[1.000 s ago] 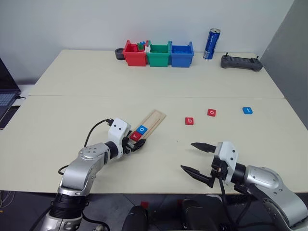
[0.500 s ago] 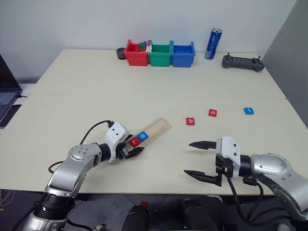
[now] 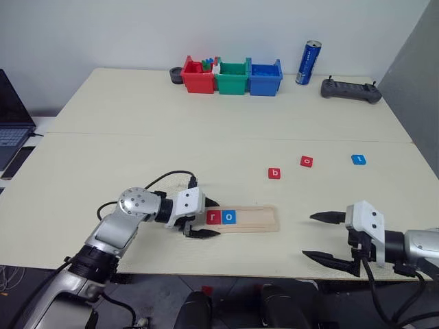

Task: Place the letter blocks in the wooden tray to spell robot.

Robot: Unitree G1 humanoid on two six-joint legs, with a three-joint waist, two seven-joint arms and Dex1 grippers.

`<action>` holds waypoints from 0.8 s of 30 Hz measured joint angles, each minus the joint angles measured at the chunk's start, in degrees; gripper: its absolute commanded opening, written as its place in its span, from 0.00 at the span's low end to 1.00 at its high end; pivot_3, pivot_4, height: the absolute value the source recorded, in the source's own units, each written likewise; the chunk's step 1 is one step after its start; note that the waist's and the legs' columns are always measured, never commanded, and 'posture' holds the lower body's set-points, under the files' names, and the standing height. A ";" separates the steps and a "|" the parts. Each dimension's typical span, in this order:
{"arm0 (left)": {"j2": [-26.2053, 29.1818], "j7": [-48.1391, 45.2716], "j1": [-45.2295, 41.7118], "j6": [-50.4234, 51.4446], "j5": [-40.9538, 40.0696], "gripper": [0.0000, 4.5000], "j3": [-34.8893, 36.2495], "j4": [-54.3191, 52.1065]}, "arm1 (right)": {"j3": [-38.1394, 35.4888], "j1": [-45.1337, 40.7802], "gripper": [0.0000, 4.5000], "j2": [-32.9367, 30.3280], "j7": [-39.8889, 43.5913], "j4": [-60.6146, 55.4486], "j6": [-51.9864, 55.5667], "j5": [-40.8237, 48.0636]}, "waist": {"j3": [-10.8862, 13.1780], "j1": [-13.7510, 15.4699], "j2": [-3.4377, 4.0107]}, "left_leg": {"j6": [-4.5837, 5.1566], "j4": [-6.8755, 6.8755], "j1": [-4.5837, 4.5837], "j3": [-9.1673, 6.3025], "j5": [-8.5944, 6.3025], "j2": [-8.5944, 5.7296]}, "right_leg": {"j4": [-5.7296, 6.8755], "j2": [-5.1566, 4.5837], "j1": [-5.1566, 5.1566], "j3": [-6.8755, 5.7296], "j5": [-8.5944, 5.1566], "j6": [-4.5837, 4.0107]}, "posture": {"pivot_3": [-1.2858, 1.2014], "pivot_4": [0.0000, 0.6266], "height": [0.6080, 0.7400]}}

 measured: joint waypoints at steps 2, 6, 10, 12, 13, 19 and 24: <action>-0.79 -1.28 -1.11 -1.23 0.31 0.75 -0.49 1.63 | -0.29 1.15 1.00 0.02 0.01 -0.85 0.00 -0.01 | 0.00 0.00 0.00 | 0.00 0.02 0.01 0.01 0.00 0.00 | 0.02 0.00 0.00 0.01 0.00 0.01 | 0.52 0.24 1.00; -2.24 -3.31 -2.82 -2.38 0.62 0.75 -1.09 4.07 | -0.86 2.48 1.00 0.10 0.00 -1.35 -0.09 -0.42 | 0.00 0.00 0.00 | 0.00 0.03 0.01 0.01 0.00 -0.01 | 0.03 0.00 0.01 0.02 -0.03 0.07 | 0.52 0.24 1.00; -2.72 -4.23 -2.91 -2.24 0.63 0.75 -1.10 4.26 | -0.87 2.65 1.00 0.32 -0.04 -1.34 -0.40 -1.13 | 0.00 -0.02 0.00 | 0.00 0.03 0.02 0.00 0.00 0.00 | 0.04 0.01 0.01 0.02 -0.03 0.06 | 0.52 0.24 1.00; -2.82 -4.32 -2.85 -2.08 0.63 0.75 -1.11 4.24 | -0.87 2.72 1.00 0.55 -0.04 -1.34 -0.88 -1.52 | 0.00 -0.03 0.00 | 0.00 0.03 0.03 0.00 0.00 0.00 | 0.05 0.01 0.01 0.02 -0.03 0.06 | 0.52 0.24 1.00; -2.82 -4.33 -2.82 -1.98 0.63 0.75 -1.10 4.21 | -0.87 2.72 1.00 0.64 -0.04 -1.35 -1.05 -1.70 | 0.00 -0.03 0.00 | 0.00 0.03 0.03 0.00 0.00 0.00 | 0.05 0.01 0.01 0.02 -0.03 0.06 | 0.52 0.24 1.00; -2.98 -5.11 -2.40 -0.28 0.78 0.99 -1.31 4.12 | -0.13 1.60 1.00 0.77 -0.20 -1.36 -1.00 -1.96 | 0.00 -0.10 -0.01 | 0.00 0.03 0.05 -0.01 0.00 0.01 | 0.08 0.03 0.01 0.01 -0.03 0.05 | 0.52 0.24 1.00; -3.03 -5.49 -2.38 -0.21 0.75 0.99 -1.22 4.12 | 0.41 0.34 1.00 0.76 -0.41 -1.51 0.24 -1.87 | 0.00 -0.10 -0.01 | 0.00 0.03 0.05 -0.01 0.00 0.01 | 0.09 0.03 0.01 0.02 -0.01 0.03 | 0.52 0.24 1.00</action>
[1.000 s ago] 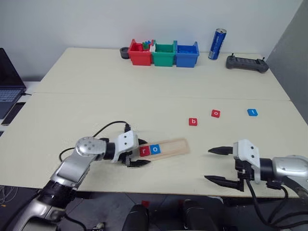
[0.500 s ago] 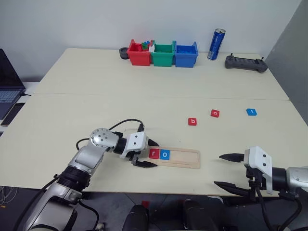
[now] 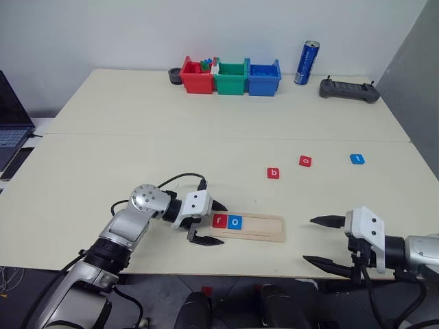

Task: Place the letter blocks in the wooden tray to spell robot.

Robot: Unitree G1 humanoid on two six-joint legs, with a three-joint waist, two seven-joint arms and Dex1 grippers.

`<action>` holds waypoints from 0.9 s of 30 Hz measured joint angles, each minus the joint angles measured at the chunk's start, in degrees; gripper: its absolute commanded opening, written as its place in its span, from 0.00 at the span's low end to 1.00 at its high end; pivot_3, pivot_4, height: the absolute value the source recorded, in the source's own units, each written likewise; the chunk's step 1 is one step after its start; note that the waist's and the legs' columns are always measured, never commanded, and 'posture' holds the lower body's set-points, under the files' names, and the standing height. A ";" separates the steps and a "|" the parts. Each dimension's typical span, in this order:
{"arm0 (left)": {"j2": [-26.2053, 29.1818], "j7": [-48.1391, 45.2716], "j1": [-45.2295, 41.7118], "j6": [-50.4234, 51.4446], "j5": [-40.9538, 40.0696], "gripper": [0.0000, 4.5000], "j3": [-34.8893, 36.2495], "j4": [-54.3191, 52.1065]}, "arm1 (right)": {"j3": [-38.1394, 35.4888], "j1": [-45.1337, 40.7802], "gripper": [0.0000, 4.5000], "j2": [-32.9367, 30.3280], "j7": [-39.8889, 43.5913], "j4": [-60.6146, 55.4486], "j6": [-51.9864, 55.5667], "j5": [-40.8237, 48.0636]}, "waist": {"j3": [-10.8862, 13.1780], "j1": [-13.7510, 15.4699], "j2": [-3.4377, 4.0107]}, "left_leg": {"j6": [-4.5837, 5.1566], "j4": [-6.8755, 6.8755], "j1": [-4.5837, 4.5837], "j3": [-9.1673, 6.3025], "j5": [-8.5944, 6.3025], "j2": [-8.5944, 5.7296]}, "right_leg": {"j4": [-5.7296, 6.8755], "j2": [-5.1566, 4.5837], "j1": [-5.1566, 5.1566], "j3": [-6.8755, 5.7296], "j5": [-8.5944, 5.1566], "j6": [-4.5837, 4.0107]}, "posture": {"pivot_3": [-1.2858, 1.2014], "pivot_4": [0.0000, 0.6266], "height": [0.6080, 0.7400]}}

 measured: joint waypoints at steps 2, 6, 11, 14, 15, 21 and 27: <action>0.00 0.01 0.11 -0.13 -0.39 0.99 0.18 0.00 | -0.01 -0.27 1.00 0.00 -0.18 -0.07 0.50 0.09 | 0.00 0.01 0.00 | 0.00 0.00 0.00 0.00 0.00 0.00 | 0.00 0.00 0.00 0.00 0.02 -0.04 | 0.52 0.24 1.00; 0.30 0.01 1.08 0.33 -1.31 0.99 1.26 -0.26 | -0.08 -0.83 1.00 0.00 -0.80 -0.21 1.28 0.81 | 0.01 -0.01 -0.01 | 0.00 0.00 0.00 0.00 0.00 0.01 | 0.01 0.01 -0.01 0.00 0.02 -0.03 | 0.52 0.24 1.00; 2.45 0.30 2.66 2.11 -2.91 0.99 4.05 -1.94 | -2.17 -4.05 1.00 1.15 -2.20 0.42 3.26 3.81 | 0.02 -0.11 -0.03 | 0.00 0.01 0.01 -0.01 0.00 0.04 | 0.03 0.02 -0.01 -0.01 0.02 -0.03 | 0.52 0.24 1.00; 3.13 1.32 3.18 3.88 -4.28 0.99 6.46 -3.54 | -3.24 -6.99 1.00 2.89 -4.61 1.81 5.36 5.88 | 0.03 -0.06 -0.04 | 0.00 0.01 0.00 -0.02 0.00 0.04 | 0.03 0.02 -0.01 -0.02 0.03 -0.05 | 0.52 0.24 1.00; 3.21 2.01 3.56 5.02 -4.94 0.99 7.44 -4.38 | -3.24 -8.51 1.00 4.14 -6.27 2.48 5.96 6.08 | 0.03 -0.07 -0.04 | 0.00 0.01 -0.01 -0.02 0.00 0.04 | 0.03 0.02 -0.01 -0.02 0.03 -0.06 | 0.52 0.24 1.00; 3.43 7.44 5.81 11.09 -8.10 0.99 12.82 -9.29 | 1.07 -18.09 1.00 7.21 -19.80 7.94 9.68 -2.23 | 0.04 -0.15 -0.03 | 0.00 0.00 -0.01 -0.02 0.00 0.04 | 0.07 0.02 -0.07 -0.01 0.07 -0.13 | 0.52 0.24 1.00; 3.51 11.76 8.17 14.03 -8.47 0.99 14.70 -14.06 | 1.25 -22.40 1.00 8.96 -25.13 11.03 17.65 -2.52 | 0.04 -0.05 -0.02 | 0.00 -0.03 -0.05 -0.03 0.00 0.03 | 0.05 0.00 -0.08 -0.02 0.13 -0.24 | 0.52 0.24 1.00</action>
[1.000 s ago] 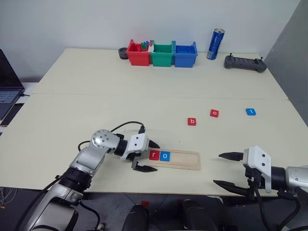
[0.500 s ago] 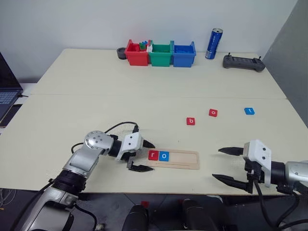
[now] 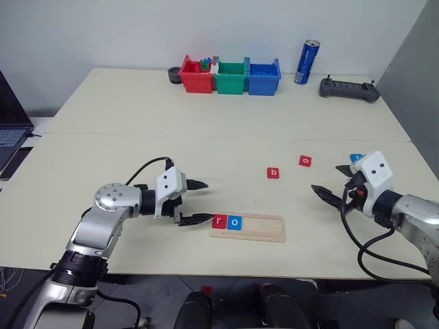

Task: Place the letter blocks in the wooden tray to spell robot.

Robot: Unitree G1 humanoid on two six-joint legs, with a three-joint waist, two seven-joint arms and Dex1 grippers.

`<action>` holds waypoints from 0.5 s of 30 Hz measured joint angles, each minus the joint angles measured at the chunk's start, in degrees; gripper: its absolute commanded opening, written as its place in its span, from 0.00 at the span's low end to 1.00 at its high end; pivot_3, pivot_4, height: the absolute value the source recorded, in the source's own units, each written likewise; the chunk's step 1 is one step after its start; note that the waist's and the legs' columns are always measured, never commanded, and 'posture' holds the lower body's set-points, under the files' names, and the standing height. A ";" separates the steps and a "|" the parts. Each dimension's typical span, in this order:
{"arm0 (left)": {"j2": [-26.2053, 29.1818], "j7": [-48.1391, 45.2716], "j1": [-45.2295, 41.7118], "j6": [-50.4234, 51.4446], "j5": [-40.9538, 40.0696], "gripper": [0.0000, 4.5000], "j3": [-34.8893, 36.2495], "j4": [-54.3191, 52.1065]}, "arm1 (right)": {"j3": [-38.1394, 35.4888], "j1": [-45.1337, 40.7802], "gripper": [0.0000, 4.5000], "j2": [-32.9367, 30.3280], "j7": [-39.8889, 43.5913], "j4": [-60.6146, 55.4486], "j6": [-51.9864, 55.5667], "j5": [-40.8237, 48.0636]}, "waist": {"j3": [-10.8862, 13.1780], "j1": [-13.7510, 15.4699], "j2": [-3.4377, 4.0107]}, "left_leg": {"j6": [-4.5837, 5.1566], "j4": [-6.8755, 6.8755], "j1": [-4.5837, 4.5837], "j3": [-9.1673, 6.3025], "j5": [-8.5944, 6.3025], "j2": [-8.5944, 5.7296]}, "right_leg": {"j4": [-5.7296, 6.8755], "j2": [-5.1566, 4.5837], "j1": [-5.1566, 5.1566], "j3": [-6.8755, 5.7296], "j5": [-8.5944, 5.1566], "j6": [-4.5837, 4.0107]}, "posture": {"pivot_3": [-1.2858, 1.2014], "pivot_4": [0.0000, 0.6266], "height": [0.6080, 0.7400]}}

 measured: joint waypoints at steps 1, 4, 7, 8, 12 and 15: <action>0.00 0.55 0.11 0.13 0.00 0.99 0.08 -0.11 | -0.03 -0.15 1.00 0.00 -0.20 0.03 1.02 0.11 | 0.00 0.01 0.00 | 0.00 0.00 0.00 -0.01 0.00 0.00 | 0.00 0.00 0.00 -0.01 0.00 0.00 | 0.52 0.24 1.00; -0.28 2.30 0.30 0.36 0.00 0.99 0.51 -0.65 | -0.09 -0.49 1.00 -0.01 -0.80 0.42 4.28 0.34 | 0.00 -0.01 0.00 | 0.00 0.00 0.00 -0.01 0.00 0.00 | 0.00 0.00 0.00 -0.01 0.00 -0.01 | 0.52 0.24 1.00; -0.33 3.21 0.44 0.37 -0.01 0.99 0.57 -1.59 | -0.50 -1.27 1.00 0.12 -1.53 0.75 6.61 0.69 | 0.00 -0.02 0.00 | 0.00 0.00 0.01 0.00 0.00 0.00 | 0.00 0.00 0.00 -0.01 0.00 -0.01 | 0.52 0.24 1.00; -0.33 3.47 0.64 0.33 -0.01 0.99 0.59 -1.59 | -0.77 -1.81 1.00 0.39 -2.11 0.76 7.44 0.69 | 0.00 -0.02 0.00 | 0.00 0.00 0.02 0.00 0.00 0.01 | 0.00 0.01 0.00 -0.01 0.00 0.00 | 0.52 0.24 1.00; -0.51 3.64 0.99 0.07 0.00 0.99 0.57 -1.57 | -1.63 -2.50 1.00 0.67 -3.82 0.76 9.70 0.68 | 0.00 -0.03 0.00 | 0.00 0.00 0.00 -0.01 0.00 0.01 | 0.01 0.01 -0.02 -0.01 0.00 0.00 | 0.52 0.24 1.00; -0.66 3.97 0.98 -0.17 0.05 0.99 0.56 -1.42 | -4.95 -2.80 1.00 0.67 -4.64 0.61 12.02 1.31 | 0.00 -0.02 0.00 | 0.00 0.00 -0.01 0.00 0.00 0.00 | 0.01 0.00 -0.02 -0.01 0.01 -0.01 | 0.52 0.24 1.00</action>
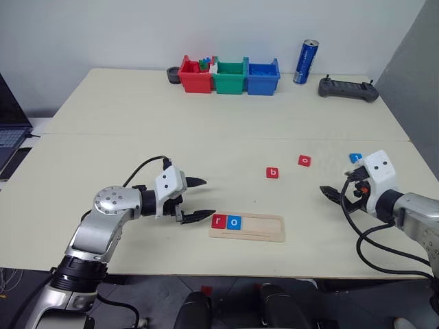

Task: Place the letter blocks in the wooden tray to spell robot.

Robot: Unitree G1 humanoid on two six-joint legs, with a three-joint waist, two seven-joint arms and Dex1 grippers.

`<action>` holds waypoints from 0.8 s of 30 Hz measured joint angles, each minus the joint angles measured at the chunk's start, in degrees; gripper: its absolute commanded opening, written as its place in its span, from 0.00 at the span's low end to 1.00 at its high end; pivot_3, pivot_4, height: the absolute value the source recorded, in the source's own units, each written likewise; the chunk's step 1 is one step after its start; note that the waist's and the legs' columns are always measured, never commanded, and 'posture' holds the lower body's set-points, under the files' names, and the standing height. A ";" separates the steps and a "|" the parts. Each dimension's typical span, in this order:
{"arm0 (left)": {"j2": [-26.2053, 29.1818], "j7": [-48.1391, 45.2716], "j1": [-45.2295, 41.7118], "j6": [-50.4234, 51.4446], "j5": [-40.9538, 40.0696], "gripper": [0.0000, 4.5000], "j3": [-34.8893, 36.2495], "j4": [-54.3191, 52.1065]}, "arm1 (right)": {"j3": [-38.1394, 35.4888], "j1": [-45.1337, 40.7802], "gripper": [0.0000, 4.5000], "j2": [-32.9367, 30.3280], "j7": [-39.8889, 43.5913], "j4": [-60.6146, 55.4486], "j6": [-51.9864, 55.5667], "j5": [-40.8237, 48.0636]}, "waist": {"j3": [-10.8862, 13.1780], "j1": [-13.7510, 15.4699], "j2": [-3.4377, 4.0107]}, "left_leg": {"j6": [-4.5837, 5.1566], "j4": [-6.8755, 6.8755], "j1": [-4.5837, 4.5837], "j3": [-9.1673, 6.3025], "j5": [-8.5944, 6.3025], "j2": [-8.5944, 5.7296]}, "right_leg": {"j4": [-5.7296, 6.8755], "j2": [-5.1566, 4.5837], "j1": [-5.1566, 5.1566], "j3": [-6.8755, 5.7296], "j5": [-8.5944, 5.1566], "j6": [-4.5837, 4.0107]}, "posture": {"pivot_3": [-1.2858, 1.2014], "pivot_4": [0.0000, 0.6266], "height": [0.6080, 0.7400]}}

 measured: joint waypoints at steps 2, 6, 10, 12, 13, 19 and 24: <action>-0.39 0.23 -0.04 -0.14 0.10 0.99 -0.04 0.12 | -2.46 0.17 1.00 -0.09 0.19 -1.35 2.03 1.22 | 0.00 0.01 0.00 | 0.00 -0.01 0.00 0.00 0.00 0.00 | 0.00 0.00 0.00 0.00 0.00 0.00 | 0.52 0.24 1.00; -0.97 0.57 -0.15 -0.60 0.30 0.99 -0.29 0.24 | -5.27 1.97 1.00 -1.20 1.52 -5.75 5.81 4.05 | 0.00 0.01 0.00 | 0.00 0.00 0.00 -0.01 0.00 0.00 | 0.00 0.00 0.00 0.00 0.00 0.01 | 0.52 0.24 1.00; -1.24 0.60 -0.86 -0.76 0.45 0.99 -0.91 0.44 | -5.67 3.07 1.00 -2.24 2.90 -6.84 7.42 5.75 | 0.00 0.00 0.00 | 0.00 0.00 0.01 0.01 0.00 0.00 | 0.00 0.01 0.00 0.01 -0.03 0.05 | 0.52 0.24 1.00; -1.48 0.60 -1.54 -0.83 0.60 0.99 -1.37 0.65 | -6.36 3.12 1.00 -2.35 2.73 -6.92 7.82 5.70 | 0.00 0.00 0.00 | 0.00 0.00 0.00 0.01 0.00 0.00 | 0.00 0.01 0.00 0.01 -0.03 0.05 | 0.52 0.24 1.00; -1.50 0.60 -1.86 -0.88 0.65 0.99 -1.50 0.85 | -6.68 3.18 1.00 -2.37 2.64 -6.91 7.93 5.64 | 0.00 0.00 0.00 | 0.00 0.00 0.00 0.01 0.00 0.00 | 0.00 0.01 0.00 0.00 -0.03 0.05 | 0.52 0.24 1.00; -1.57 0.58 -2.28 -1.46 0.80 0.99 -1.90 1.94 | -7.19 3.22 1.00 -2.38 1.16 -6.33 7.62 4.58 | 0.00 -0.02 0.00 | 0.00 0.00 0.00 0.01 0.00 0.00 | 0.00 0.01 0.00 0.01 -0.03 0.04 | 0.52 0.24 1.00; -2.23 0.63 -2.29 -2.21 1.08 0.99 -2.24 2.02 | -7.22 3.21 1.00 -2.39 0.06 -4.53 6.45 2.87 | 0.00 -0.01 0.00 | 0.00 0.00 0.00 0.01 0.00 0.00 | -0.01 0.00 0.00 0.01 -0.03 0.05 | 0.52 0.24 1.00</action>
